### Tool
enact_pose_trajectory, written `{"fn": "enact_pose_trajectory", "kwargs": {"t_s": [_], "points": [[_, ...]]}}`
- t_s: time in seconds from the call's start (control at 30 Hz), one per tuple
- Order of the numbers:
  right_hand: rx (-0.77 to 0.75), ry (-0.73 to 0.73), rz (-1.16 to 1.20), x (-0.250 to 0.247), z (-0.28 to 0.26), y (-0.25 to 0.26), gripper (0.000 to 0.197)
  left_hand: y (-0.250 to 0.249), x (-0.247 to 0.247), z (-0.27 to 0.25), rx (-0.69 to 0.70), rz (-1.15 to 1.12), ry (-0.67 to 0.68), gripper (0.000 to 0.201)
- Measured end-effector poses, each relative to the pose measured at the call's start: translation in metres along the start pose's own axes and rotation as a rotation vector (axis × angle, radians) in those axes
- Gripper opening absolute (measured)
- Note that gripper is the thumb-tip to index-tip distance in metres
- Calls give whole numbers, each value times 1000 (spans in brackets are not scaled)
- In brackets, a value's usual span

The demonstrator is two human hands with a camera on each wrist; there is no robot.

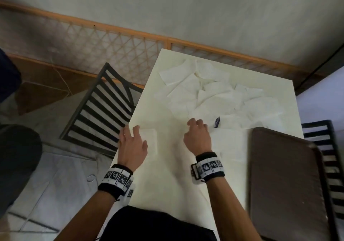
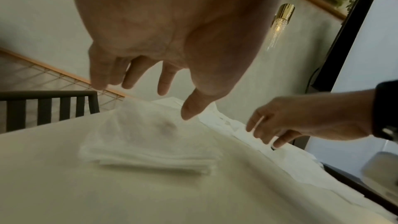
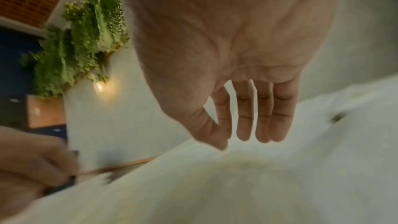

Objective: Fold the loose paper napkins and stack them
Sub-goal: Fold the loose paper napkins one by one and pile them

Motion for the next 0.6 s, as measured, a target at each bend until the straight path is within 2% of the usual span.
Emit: {"fn": "enact_pose_trajectory", "kwargs": {"t_s": [0.1, 0.17, 0.23, 0.3, 0.33, 0.4, 0.43, 0.53, 0.6], "points": [[70, 46, -290, -18, 13, -76, 61, -21, -1, -2, 150, -154, 9, 54], [37, 125, -371, -23, 18, -108, 67, -38, 0, -4, 210, -281, 60, 49], [-26, 158, -376, -29, 18, -119, 53, -57, 2, -7, 268, -356, 124, 45], [-70, 115, -311, -39, 16, -117, 27, -75, 6, -9, 316, -391, 190, 41], [-71, 112, -190, -45, 11, -113, 18, -82, 9, -9, 317, -415, 221, 40], [-74, 103, 145, -60, 0, -99, 39, -93, 11, -9, 279, -498, 275, 46], [-83, 85, 315, -69, -8, -89, 42, -98, 12, -8, 252, -556, 295, 52], [-116, 77, 814, -93, -32, -51, 13, -113, 10, -7, 145, -802, 366, 65], [-110, 85, 1075, -99, -41, -32, 21, -124, 5, -8, 90, -1002, 428, 55]]}}
Point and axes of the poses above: each hand's wrist, its own z-axis towards the middle knuckle, its own x-axis out of the palm, y = z × x, the point moved 8 cm from there along z, towards the middle knuckle, and after that the axes turned 10 degrees about -z, right-handed, at the moved point
